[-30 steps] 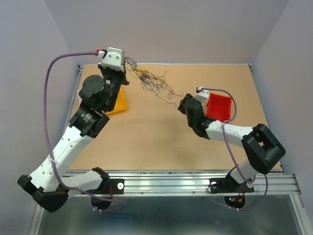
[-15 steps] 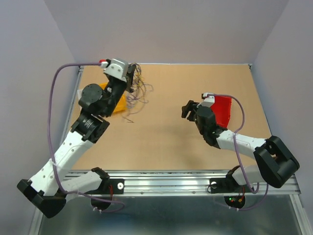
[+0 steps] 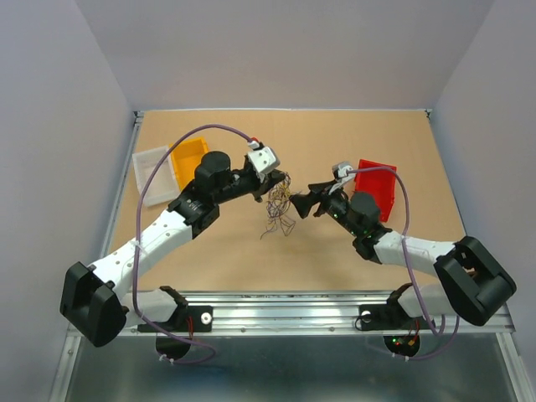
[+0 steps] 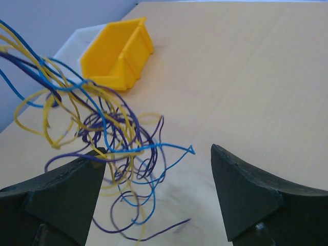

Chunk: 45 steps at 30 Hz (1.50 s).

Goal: Untangle the cables

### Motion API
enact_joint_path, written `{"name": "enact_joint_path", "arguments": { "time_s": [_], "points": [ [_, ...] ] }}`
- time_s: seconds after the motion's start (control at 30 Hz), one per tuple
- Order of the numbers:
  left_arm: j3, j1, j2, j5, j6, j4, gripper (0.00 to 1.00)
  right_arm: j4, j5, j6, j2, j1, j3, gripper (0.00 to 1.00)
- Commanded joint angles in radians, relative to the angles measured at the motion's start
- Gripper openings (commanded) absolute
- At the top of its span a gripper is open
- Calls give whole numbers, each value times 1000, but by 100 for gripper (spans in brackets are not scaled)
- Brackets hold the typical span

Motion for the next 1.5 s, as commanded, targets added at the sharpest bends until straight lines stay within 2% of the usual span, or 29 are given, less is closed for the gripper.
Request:
{"name": "enact_joint_path", "arguments": {
  "time_s": [0.0,0.13,0.23,0.27,0.3,0.37,0.4,0.43,0.47,0.5,0.53,0.57,0.67,0.8,1.0,1.13,1.43,1.47],
  "points": [
    [1,-35,-5,141,27,95,0,142,-107,-31,25,9,-7,87],
    [3,-42,-10,170,23,88,0,151,-138,-39,56,13,10,83],
    [4,-40,-22,173,16,82,0,154,-156,-40,82,18,24,70],
    [4,-40,-27,173,18,80,0,158,-161,-42,85,21,26,62],
    [4,-42,-30,171,16,80,0,160,-166,-39,87,21,29,47],
    [4,-42,-30,156,9,80,4,160,-167,-33,79,21,29,29],
    [6,-40,-24,126,6,80,6,165,-173,-28,74,23,24,14],
    [12,-42,-17,104,-3,76,9,163,-169,-25,70,21,21,9],
    [15,-40,-5,76,-8,74,30,163,-164,-17,54,23,18,4],
    [15,-40,3,53,-13,75,42,165,-154,-5,45,21,15,1],
    [9,-39,9,32,-13,79,53,163,-143,0,33,21,3,0],
    [3,-39,16,38,-7,88,69,163,-140,3,21,21,-2,1],
    [-14,-37,47,79,16,105,84,163,-131,26,-36,23,-28,1],
    [-17,-35,84,23,4,128,84,160,-77,46,-128,21,-69,0],
    [-27,-29,93,79,10,137,84,145,17,62,-220,23,-120,1],
    [-8,-29,127,154,33,111,83,125,-15,64,-243,21,-120,0],
    [15,-31,185,199,55,88,78,120,-87,93,-199,21,-83,0],
    [18,-31,187,197,56,86,75,120,-103,93,-191,23,-79,1]
  ]
}}
